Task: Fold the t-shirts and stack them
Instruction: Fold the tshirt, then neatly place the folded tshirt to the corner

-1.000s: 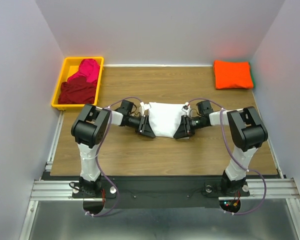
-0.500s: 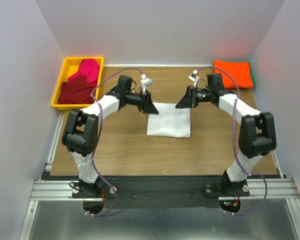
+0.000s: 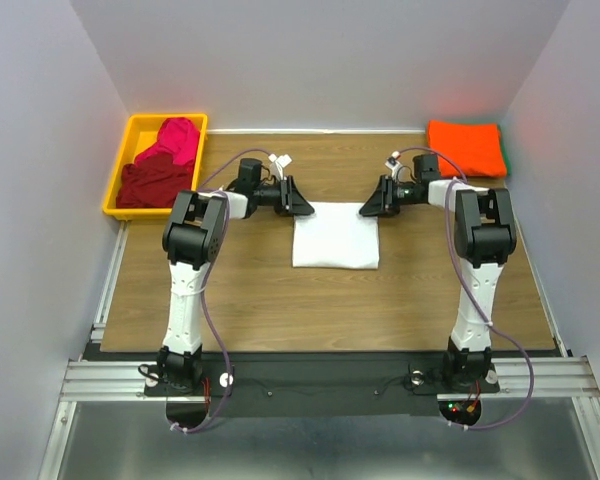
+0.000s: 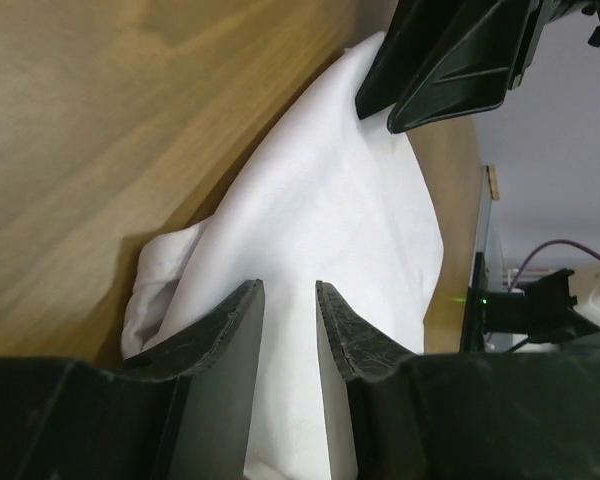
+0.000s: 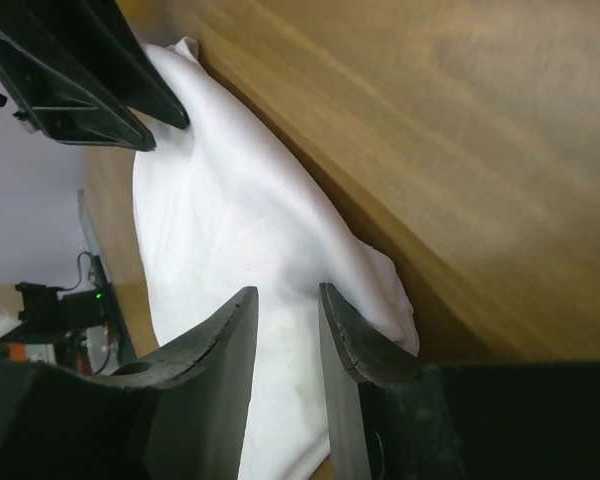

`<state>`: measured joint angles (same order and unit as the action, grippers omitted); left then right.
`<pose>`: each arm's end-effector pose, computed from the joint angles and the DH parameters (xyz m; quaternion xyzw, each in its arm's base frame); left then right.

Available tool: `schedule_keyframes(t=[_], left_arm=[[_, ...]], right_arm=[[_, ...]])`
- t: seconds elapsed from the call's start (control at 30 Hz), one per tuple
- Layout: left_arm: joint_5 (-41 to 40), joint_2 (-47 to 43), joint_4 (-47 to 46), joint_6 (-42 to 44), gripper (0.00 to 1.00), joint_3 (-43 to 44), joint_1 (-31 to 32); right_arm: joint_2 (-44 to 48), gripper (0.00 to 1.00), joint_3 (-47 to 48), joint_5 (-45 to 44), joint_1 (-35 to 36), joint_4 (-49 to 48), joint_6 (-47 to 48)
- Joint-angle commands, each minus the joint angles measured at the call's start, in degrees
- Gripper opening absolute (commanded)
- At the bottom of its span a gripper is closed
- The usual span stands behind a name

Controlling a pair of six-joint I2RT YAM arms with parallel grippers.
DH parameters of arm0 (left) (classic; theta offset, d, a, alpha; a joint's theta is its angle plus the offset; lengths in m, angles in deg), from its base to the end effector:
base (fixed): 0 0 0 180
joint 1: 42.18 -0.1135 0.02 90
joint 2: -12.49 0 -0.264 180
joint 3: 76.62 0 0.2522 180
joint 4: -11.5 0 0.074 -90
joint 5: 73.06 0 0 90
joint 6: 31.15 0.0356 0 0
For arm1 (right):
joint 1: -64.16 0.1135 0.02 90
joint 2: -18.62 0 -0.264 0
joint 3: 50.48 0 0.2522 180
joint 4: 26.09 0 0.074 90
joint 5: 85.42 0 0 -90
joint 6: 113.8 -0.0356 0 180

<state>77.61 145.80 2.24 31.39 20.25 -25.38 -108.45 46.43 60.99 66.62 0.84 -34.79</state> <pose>0.4556 -0.1700 0.1140 0.1937 0.7579 -0.5687 0.2543 0.4464 0.0489 0.1188 -0.0707 0.8528 0.4794 0.1948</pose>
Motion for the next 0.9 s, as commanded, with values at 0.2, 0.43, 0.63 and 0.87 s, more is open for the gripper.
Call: schedule_keyframes(t=[0.2,0.43,0.63,0.87], left_arm=[[-3.36,-9.73,-3.00,1.69,0.48,3.46,-5.90],[-18.45,-29.06,18.35,36.22,0.62,-2.68,4.12],[-41.39,-37.16,22.15,56.01,0.66,-10.86,23.70],[-54.85,-30.86,20.22,64.19,0.66,-10.78,36.72]], right_arm=[[3.72,0.61,9.40,-4.27,0.53,-4.64,-3.51],[22.37,0.88,-1.40,-14.04,0.44,-4.03,-7.91],[37.58,0.93,-15.99,-29.42,-0.35,-3.42,-13.01],[42.52,0.94,-26.10,-35.92,-2.02,-2.27,-16.61]])
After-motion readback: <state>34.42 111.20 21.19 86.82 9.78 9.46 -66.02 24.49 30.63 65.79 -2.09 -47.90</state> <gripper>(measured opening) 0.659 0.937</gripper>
